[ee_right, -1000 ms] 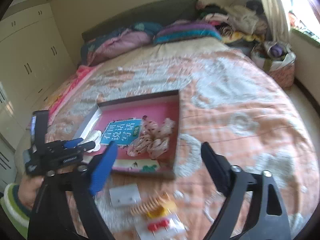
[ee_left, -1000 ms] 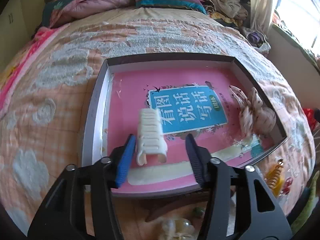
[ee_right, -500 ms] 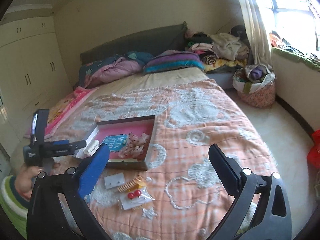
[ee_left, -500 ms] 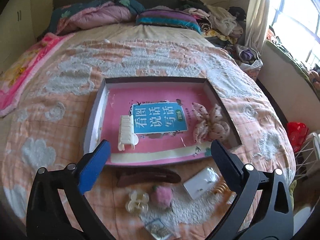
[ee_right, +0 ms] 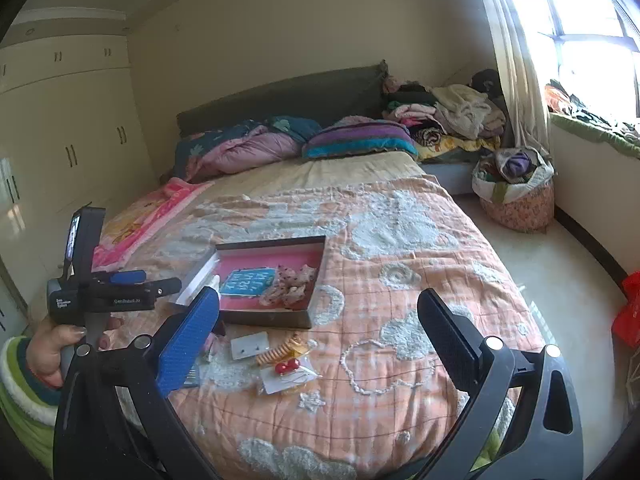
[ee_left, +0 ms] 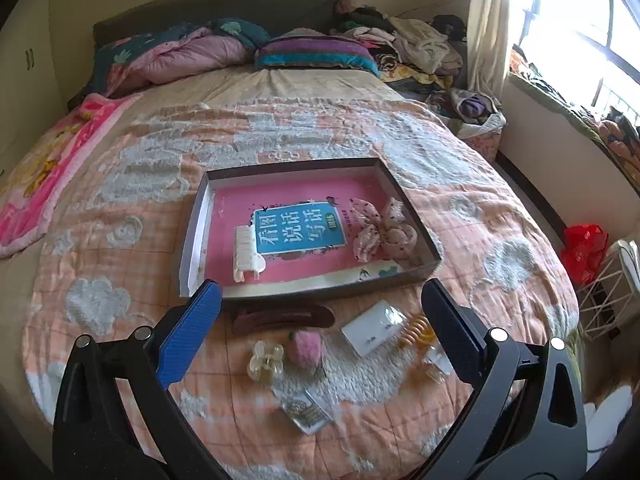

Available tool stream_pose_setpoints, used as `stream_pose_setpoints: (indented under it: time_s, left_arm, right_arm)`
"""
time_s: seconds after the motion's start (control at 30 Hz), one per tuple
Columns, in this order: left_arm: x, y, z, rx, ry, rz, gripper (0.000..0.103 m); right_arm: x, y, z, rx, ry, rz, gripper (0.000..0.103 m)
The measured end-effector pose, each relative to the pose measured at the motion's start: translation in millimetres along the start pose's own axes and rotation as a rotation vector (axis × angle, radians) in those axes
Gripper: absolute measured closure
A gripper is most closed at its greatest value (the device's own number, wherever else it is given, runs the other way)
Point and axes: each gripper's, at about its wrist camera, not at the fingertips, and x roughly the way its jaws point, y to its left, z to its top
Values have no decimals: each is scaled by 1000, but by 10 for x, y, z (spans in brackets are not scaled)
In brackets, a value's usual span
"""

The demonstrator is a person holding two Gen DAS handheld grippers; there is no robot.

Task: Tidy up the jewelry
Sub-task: 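Move both open tools back toward the remaining jewelry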

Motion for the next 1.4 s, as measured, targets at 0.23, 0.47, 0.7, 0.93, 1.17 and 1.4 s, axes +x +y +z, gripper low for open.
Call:
stream_pose_setpoints:
  time_s: [0.23, 0.47, 0.7, 0.93, 1.17, 1.4]
  left_arm:
    - [-182, -66, -124, 21, -11, -8, 9]
    - [-269, -90, -259, 16, -17, -11, 9]
    - [-291, -53, -456, -6, -18, -7, 9]
    - [-228, -27, -614, -17, -3, 2, 9]
    - [-95, -129, -795, 18, 25, -17, 9]
    - [65, -305, -985, 38, 97, -57, 9]
  right_arm:
    - [-113, 145, -27, -27, -6, 23, 4]
    - [-241, 230, -91, -39, -12, 43, 4]
    - [-214, 275, -213, -51, 20, 43, 4]
    - [-141, 287, -381, -53, 52, 42, 4]
    - [-63, 211, -513, -31, 82, 18, 4]
    - [-58, 153, -678, -33, 112, 2, 4]
